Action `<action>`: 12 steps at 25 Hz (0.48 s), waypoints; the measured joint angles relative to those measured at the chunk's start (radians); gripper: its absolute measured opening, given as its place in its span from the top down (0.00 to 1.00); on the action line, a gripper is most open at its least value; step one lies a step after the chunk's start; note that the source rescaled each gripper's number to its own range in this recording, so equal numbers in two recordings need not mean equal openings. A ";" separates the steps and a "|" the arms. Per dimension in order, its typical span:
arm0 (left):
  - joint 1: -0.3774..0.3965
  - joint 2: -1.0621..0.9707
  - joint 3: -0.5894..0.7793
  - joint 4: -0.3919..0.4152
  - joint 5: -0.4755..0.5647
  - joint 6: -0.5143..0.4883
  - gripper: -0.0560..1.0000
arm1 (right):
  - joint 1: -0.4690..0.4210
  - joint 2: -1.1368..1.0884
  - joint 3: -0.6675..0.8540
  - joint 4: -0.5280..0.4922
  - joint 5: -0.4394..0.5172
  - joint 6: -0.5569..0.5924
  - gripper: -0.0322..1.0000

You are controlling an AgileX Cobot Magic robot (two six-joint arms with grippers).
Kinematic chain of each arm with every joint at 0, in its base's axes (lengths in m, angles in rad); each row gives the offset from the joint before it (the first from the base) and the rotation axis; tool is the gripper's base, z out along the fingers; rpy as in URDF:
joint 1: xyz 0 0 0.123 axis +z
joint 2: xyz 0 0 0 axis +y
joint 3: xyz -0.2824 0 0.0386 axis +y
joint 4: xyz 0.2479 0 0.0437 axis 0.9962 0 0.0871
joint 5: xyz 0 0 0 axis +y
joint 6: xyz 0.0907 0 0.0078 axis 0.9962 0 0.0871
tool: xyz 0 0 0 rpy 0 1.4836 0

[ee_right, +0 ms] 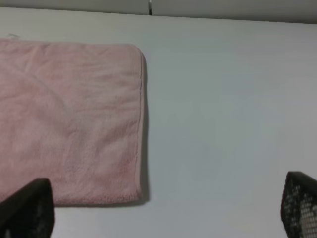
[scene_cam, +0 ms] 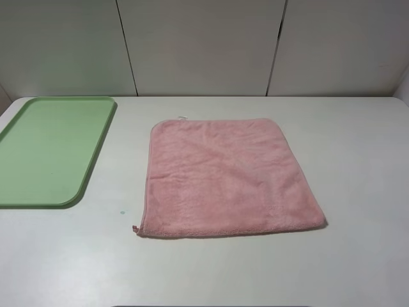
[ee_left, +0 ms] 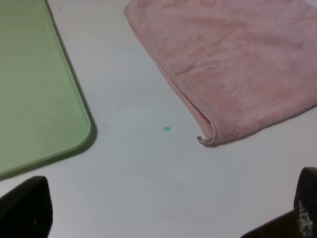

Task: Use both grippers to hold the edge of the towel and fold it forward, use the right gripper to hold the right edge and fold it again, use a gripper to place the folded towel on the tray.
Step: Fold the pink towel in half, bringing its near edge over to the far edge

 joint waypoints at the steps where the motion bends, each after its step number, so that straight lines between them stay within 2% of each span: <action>1: 0.000 0.000 0.000 0.000 0.000 0.000 0.02 | 0.004 0.000 0.000 0.001 0.000 0.000 0.00; 5: -0.014 0.026 -0.008 0.000 0.017 0.001 0.02 | 0.036 0.023 -0.004 0.007 0.001 0.000 0.00; 12: -0.123 0.221 -0.074 0.028 0.063 0.007 0.02 | 0.122 0.162 -0.100 0.007 0.004 -0.005 0.00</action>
